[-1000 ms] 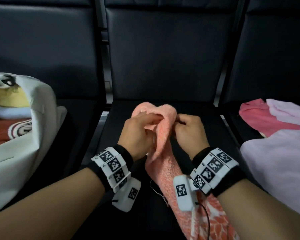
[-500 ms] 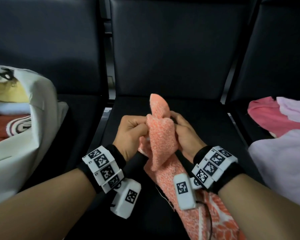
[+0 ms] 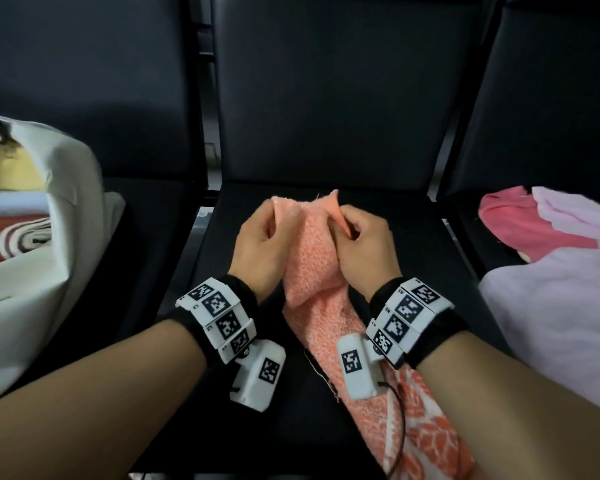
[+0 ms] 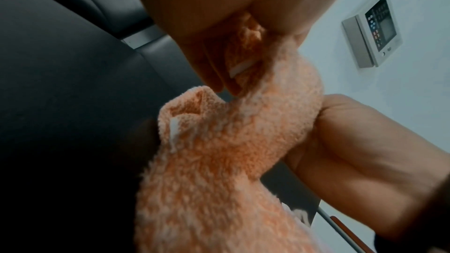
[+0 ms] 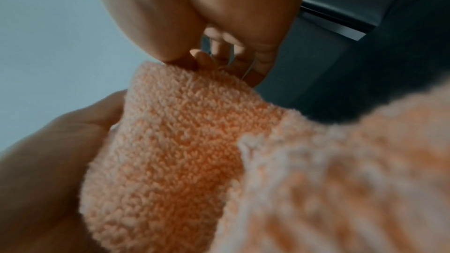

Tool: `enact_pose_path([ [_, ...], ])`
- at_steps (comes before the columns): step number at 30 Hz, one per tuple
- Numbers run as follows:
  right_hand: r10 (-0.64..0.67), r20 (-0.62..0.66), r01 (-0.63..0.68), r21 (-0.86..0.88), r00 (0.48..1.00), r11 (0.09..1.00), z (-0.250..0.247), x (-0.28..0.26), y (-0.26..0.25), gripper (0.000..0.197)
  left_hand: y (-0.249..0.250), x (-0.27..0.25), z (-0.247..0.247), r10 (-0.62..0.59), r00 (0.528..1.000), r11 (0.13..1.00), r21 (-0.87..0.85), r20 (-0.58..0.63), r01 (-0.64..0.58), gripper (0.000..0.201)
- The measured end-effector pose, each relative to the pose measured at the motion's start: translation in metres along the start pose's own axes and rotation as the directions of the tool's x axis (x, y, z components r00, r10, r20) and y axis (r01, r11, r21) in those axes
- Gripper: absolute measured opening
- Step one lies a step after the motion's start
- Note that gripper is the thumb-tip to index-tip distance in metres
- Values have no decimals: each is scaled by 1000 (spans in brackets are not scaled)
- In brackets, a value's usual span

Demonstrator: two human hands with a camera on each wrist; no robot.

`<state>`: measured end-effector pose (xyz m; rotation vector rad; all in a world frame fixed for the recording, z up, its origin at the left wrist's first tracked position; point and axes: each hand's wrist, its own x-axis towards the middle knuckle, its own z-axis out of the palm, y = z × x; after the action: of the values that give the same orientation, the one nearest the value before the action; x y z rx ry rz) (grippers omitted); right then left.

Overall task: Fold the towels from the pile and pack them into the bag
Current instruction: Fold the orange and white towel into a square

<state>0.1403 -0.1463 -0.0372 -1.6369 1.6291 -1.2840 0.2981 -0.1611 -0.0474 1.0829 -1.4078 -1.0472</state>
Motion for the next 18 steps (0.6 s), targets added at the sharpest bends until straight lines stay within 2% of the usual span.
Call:
enact_pose_path([
  [3,-34,4,34,-8,999,999,4,-2,-4,23,-1,-1,-1,-8,997,990,142,-79,19,19],
  [5,-45,4,45,-7,999,999,5,-3,-5,25,-1,-2,-1,12,993,989,148,-114,5,21],
  [8,-58,-11,58,14,998,998,4,-2,-5,21,-2,-4,-2,43,991,993,113,-129,-29,39],
  [12,-115,-28,116,49,993,992,5,-2,-6,17,-1,-4,-5,56,992,996,70,-110,-48,80],
  [14,-135,-25,137,80,990,987,5,-2,-8,19,2,-3,-7,40,996,998,56,-77,-36,94],
  [16,-138,-35,141,106,990,984,4,-2,-9,22,4,-1,-8,-1,1000,1000,0,-22,1,94],
  [18,-142,-57,147,93,988,985,3,-1,-8,22,7,2,-8,-71,997,989,-131,5,71,78],
])
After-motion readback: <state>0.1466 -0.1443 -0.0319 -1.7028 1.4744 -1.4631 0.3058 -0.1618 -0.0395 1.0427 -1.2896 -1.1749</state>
